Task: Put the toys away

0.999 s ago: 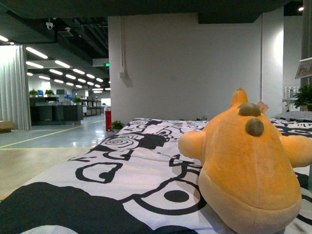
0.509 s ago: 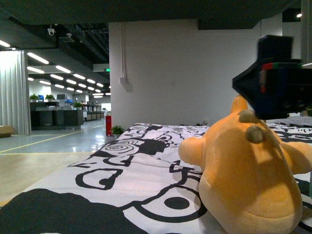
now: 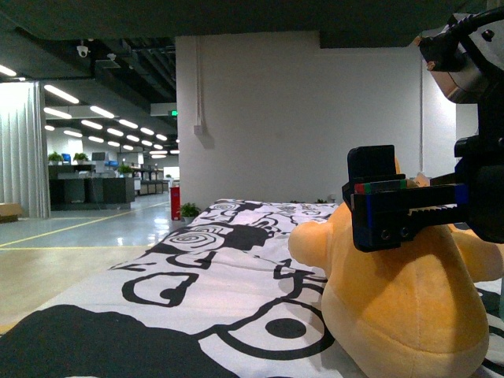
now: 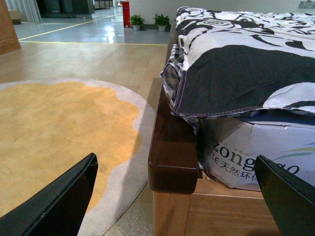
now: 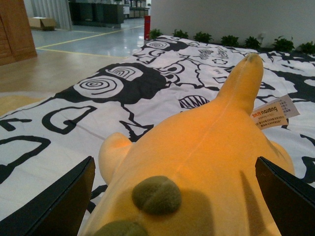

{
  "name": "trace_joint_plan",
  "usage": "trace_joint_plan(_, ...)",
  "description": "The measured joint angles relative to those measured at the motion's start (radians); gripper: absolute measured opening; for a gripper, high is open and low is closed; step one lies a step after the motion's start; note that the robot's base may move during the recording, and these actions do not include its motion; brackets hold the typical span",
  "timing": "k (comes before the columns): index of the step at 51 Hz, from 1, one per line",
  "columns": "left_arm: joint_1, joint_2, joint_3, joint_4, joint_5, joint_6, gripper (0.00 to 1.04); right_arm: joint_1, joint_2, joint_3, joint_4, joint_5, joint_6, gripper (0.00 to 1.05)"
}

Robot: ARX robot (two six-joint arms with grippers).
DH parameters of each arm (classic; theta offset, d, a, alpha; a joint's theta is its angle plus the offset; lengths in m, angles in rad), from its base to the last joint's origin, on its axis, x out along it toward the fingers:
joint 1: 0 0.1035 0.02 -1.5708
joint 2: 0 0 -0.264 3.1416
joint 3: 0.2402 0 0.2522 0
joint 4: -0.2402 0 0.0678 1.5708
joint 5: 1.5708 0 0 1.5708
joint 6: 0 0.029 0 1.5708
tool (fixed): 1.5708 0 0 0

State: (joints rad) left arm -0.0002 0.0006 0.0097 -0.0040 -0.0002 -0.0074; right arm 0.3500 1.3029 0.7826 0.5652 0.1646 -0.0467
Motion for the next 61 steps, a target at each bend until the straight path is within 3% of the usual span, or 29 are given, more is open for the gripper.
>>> trace_joint_plan(24,0.000,0.000,0.000,0.000,0.000,0.000,0.99,0.075,0.014,-0.082,-0.016,-0.006,0.010,0.98)
trace_joint_plan(48,0.000,0.000,0.000,0.000,0.000,0.000,0.99,0.084,0.044,-0.118,0.015,0.015,-0.005,0.98)
trace_joint_plan(54,0.000,0.000,0.000,0.000,0.000,0.000,0.99,0.083,0.037,-0.125,0.029,0.029,-0.024,0.76)
trace_joint_plan(61,0.000,0.000,0.000,0.000,0.000,0.000,0.99,0.079,0.016,-0.125,0.020,0.027,-0.027,0.57)
